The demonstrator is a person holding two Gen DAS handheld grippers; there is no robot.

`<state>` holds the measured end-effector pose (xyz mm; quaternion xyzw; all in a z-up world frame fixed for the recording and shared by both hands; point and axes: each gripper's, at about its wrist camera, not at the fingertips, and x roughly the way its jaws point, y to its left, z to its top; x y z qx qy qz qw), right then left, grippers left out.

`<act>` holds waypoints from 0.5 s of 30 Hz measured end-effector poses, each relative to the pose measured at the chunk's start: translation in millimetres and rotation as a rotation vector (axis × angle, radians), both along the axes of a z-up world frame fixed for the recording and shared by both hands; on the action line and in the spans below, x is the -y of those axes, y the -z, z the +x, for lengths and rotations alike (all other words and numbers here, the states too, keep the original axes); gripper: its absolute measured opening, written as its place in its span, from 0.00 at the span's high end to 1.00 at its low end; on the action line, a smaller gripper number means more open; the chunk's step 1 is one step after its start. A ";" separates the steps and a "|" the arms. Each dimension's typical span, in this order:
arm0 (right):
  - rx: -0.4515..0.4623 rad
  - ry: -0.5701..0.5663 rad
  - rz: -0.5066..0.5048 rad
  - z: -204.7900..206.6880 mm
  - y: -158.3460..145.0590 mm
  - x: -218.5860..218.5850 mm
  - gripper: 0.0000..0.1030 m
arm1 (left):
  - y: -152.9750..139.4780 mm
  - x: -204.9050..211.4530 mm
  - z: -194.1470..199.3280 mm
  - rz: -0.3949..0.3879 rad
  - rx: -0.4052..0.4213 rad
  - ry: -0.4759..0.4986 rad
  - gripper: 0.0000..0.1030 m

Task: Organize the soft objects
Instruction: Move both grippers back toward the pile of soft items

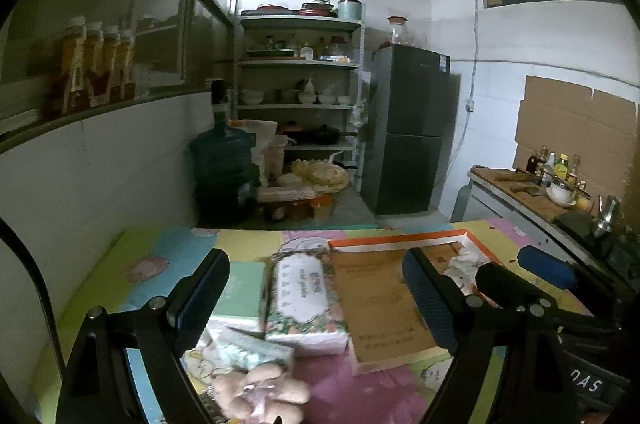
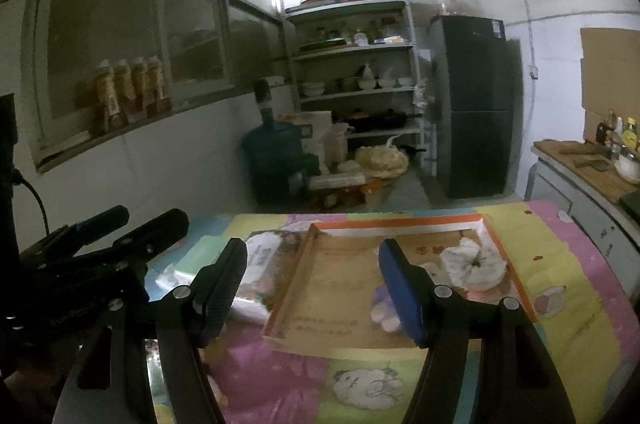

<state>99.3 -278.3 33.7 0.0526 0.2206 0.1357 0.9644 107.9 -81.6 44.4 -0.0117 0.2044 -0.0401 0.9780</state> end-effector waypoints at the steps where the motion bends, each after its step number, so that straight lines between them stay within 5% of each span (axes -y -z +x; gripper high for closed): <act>1: 0.000 -0.003 -0.002 -1.1 0.3 -2.3 0.32 | 0.5 -4.1 -1.8 -0.002 0.000 -0.002 0.14; 15: -0.003 -0.028 -0.021 -17.0 8.5 -42.6 0.32 | 15.5 -52.5 -25.4 0.017 -0.015 -0.045 0.14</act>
